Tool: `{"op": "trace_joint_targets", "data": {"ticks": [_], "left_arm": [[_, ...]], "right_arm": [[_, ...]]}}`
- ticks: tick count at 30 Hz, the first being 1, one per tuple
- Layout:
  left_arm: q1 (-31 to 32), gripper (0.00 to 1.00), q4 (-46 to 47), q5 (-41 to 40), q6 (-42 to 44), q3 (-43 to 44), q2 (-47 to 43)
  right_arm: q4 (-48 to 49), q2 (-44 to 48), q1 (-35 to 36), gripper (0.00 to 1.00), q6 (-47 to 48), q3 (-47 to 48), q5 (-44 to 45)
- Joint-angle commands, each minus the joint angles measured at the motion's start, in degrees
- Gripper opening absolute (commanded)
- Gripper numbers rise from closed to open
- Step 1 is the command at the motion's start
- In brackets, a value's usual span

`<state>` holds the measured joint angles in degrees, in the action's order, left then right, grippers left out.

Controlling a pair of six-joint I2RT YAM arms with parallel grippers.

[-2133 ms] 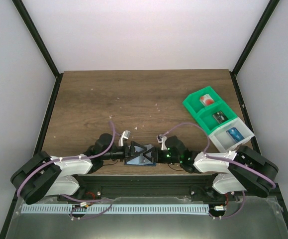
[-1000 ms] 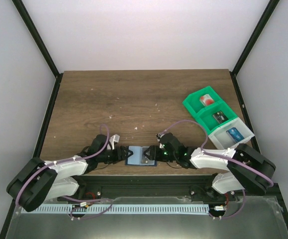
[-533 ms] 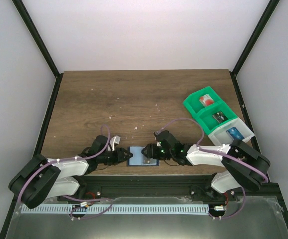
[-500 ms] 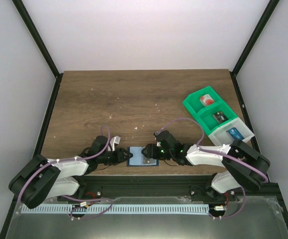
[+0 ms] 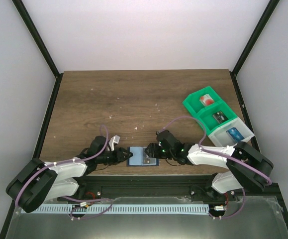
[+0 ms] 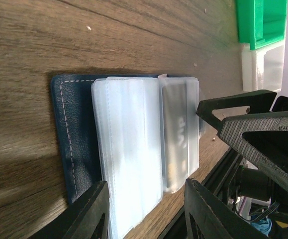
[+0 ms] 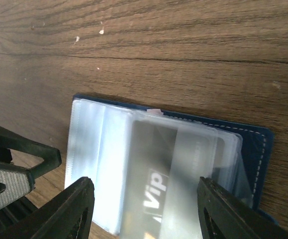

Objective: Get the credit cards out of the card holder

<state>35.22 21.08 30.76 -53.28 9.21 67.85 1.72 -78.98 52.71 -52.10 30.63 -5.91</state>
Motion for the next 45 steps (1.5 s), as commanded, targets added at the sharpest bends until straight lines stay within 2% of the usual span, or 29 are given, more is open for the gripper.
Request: {"op": "trace_joint_targets", "data": {"ticks": [1, 8, 21, 31, 33, 36, 39, 45], "left_arm": [[-0.2, 0.44, 2.4, 0.9, -0.9, -1.4, 0.6], [-0.1, 0.44, 5.0, 1.5, -1.7, -2.3, 2.3], [0.9, 0.33, 8.1, 2.4, -2.8, -1.7, 5.6], [1.3, 0.27, 8.0, 1.9, -3.8, -1.0, 6.4], [1.2, 0.3, 6.1, 1.7, -3.6, -0.2, 4.6], [1.1, 0.42, -4.5, -2.6, -0.4, 3.2, 0.1], [1.2, 0.51, -11.8, -5.3, 0.2, 4.8, -5.6], [1.2, 0.59, -11.5, -3.4, -2.4, 3.5, -12.4]], "right_arm": [[-0.8, -1.6, 0.4, 0.58, 0.9, 1.2, 2.2], [3.3, -5.8, 0.8, 0.58, 0.9, 1.3, -1.9], [11.9, -6.9, 1.3, 0.58, -1.0, 0.2, -10.5], [14.1, -7.1, 1.3, 0.58, -1.4, 1.6, -13.7], [10.3, -5.4, 1.3, 0.58, -0.1, 2.9, -11.3], [3.1, -1.9, 1.2, 0.58, 1.5, 3.8, -6.4], [1.3, 0.7, 1.2, 0.58, 1.3, 2.4, -6.2], [1.7, 2.9, 1.3, 0.57, -1.1, -0.6, -4.9]]}}
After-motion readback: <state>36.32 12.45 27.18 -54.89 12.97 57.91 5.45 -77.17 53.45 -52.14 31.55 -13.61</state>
